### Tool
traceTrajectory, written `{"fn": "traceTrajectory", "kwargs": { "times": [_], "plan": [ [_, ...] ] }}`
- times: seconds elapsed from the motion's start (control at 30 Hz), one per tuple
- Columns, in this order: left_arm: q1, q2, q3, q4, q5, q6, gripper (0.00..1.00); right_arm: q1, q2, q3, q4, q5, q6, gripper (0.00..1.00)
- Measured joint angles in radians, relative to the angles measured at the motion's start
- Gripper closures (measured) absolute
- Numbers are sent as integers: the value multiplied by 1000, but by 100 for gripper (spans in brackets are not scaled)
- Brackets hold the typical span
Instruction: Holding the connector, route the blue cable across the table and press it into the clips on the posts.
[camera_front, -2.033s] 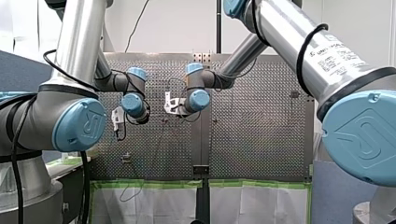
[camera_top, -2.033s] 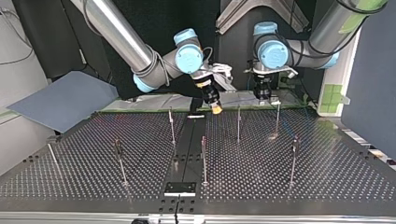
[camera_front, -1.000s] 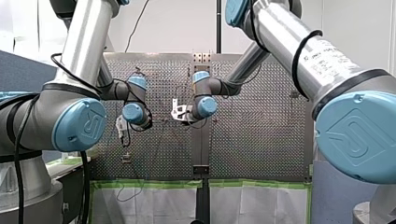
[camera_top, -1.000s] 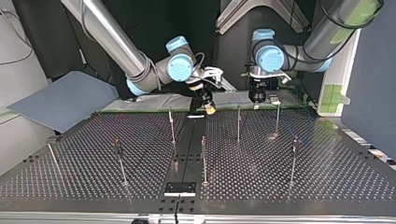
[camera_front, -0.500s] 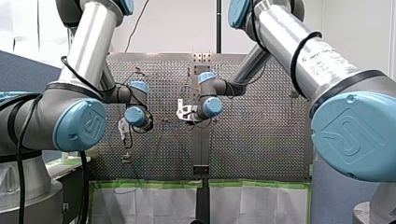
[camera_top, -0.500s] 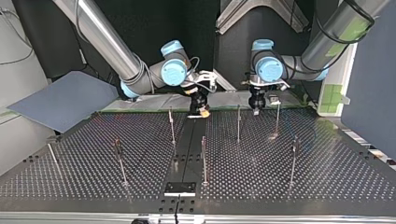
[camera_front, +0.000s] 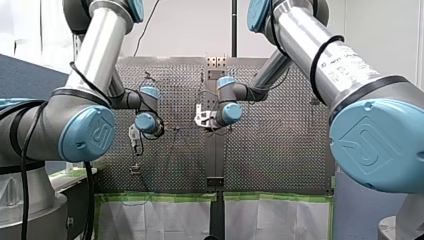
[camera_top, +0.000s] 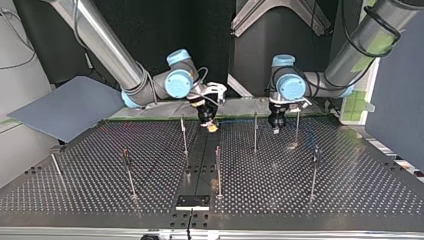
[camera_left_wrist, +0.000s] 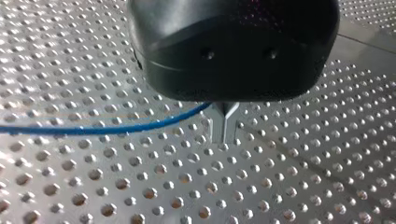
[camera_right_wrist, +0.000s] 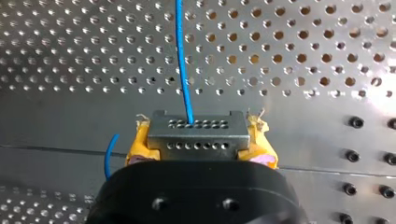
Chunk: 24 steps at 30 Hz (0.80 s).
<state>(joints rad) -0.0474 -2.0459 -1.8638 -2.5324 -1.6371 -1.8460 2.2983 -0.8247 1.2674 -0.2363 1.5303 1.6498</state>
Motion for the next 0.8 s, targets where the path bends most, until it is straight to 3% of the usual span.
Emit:
{"fn": "traceTrajectory", "kwargs": {
  "times": [0.2, 0.27, 0.3, 0.37, 0.4, 0.43, 0.47, 0.5, 0.53, 0.57, 0.8],
  "plan": [
    [13, -17, 53, -18, 5, -6, 100, -14, 0, -12, 0, -1, 0, 100],
    [15, -17, 70, -29, 6, -8, 85, -18, 0, -13, 0, -1, 1, 100],
    [16, -17, 76, -33, 6, -8, 85, -19, 0, -14, 0, -1, 1, 100],
    [18, -17, 86, -44, 6, -9, 68, -21, 0, -14, 0, -1, 0, 100],
    [19, -17, 89, -48, 6, -9, 68, -22, 0, -14, 0, -1, 0, 100],
    [20, -17, 90, -52, 5, -9, 46, -23, 0, -14, 0, -1, 0, 100],
    [20, -18, 92, -56, 5, -9, 34, -23, 0, -14, 0, -1, 0, 100],
    [21, -18, 93, -60, 4, -8, 34, -23, 0, -15, 0, -1, 0, 100],
    [21, -18, 93, -64, 2, -8, 22, -23, 0, -15, 0, -1, -1, 100],
    [21, -18, 93, -72, -3, -6, 0, -23, 0, -15, 0, -1, -1, 100],
    [18, -17, 93, -139, -52, 43, 0, -23, 0, -15, 1, -10, -3, 100]
  ]
}}
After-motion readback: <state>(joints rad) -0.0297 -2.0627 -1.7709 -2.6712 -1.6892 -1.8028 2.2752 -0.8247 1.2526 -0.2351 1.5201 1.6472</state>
